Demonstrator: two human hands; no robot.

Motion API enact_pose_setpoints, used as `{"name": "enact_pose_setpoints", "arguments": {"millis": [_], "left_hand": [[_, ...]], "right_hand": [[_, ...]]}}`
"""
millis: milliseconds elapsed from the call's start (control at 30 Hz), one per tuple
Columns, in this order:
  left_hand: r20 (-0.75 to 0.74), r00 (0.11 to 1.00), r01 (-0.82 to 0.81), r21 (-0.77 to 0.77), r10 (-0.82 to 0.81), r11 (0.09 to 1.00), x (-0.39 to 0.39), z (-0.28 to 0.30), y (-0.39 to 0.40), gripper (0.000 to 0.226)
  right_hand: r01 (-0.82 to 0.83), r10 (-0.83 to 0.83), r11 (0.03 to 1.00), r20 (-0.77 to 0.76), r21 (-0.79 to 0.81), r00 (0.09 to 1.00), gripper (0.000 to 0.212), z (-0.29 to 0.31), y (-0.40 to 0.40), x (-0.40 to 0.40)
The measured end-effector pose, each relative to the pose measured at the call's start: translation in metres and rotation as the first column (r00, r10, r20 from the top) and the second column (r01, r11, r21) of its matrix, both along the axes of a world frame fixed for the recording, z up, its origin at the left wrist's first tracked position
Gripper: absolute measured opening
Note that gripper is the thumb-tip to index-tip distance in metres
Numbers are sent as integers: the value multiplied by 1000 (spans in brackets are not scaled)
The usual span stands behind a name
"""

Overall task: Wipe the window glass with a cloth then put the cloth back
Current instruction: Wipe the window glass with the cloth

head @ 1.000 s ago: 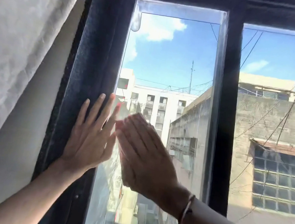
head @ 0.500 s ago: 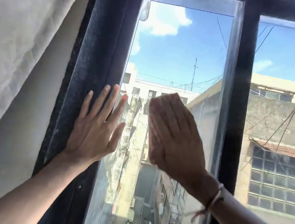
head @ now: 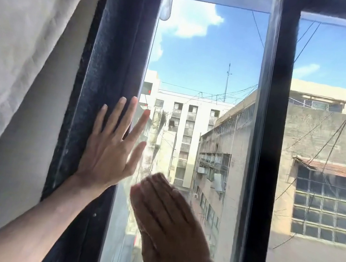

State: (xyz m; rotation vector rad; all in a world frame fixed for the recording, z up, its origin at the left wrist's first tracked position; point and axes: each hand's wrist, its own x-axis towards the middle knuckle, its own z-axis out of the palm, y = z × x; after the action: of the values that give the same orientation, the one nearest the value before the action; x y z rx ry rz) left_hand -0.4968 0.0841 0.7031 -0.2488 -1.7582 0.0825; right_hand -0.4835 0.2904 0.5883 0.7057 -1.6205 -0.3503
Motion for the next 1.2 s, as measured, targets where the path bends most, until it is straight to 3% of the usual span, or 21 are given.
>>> {"name": "enact_pose_setpoints", "arguments": {"millis": [67,133,200,233,300,367,433,533,700,767,833,967,1100,1200], "left_hand": [[-4,1000,14,15,-14,1000,-1,-2,1,66],[-2,1000,21,16,-21,1000,-2,-1,2,65],[-7,1000,21,21,-21,1000,-2,0,1,66],[-7,1000,20,23,-20,1000,-3,0,1,66],[-1,1000,12,9,-12,1000,-3,0,0,68],[-4,1000,-10,6,10,1000,-4,-1,-4,71],[0,1000,-13,10,13,1000,-4,-2,-5,76],[34,999,-12,10,12,1000,-2,-1,-5,82],[146,989,-15,56,7,998,11,-2,3,87],[167,985,10,128,-32,992,21,-3,19,90],[146,985,74,142,-95,987,34,-5,49,90],[19,974,228,-2,-227,974,56,2,145,81],[-47,967,248,-73,-251,966,51,26,226,78],[-32,972,228,-66,-231,971,30,35,264,77]], "right_hand": [[4,-4,999,-3,-38,1000,75,3,30,-4],[61,-79,959,-55,-276,995,76,49,53,-10],[86,-144,825,-60,-558,988,73,102,57,-11],[60,-134,778,-71,-625,988,72,114,49,-10],[7,-83,855,-125,-518,989,74,95,31,-12],[9,-25,976,-72,-219,997,79,43,27,-10],[6,-8,996,-20,-91,1000,87,8,52,-5],[-32,30,977,-17,-210,999,94,-3,85,-6],[-252,241,952,-78,-176,967,89,3,84,11],[-312,286,914,-134,-259,949,99,19,96,27],[-352,304,871,-188,-341,934,92,38,120,42],[-314,188,800,-284,-511,940,61,78,204,63],[-165,33,736,-208,-656,977,61,104,293,39],[-58,2,743,-84,-667,996,65,122,334,15]]}}
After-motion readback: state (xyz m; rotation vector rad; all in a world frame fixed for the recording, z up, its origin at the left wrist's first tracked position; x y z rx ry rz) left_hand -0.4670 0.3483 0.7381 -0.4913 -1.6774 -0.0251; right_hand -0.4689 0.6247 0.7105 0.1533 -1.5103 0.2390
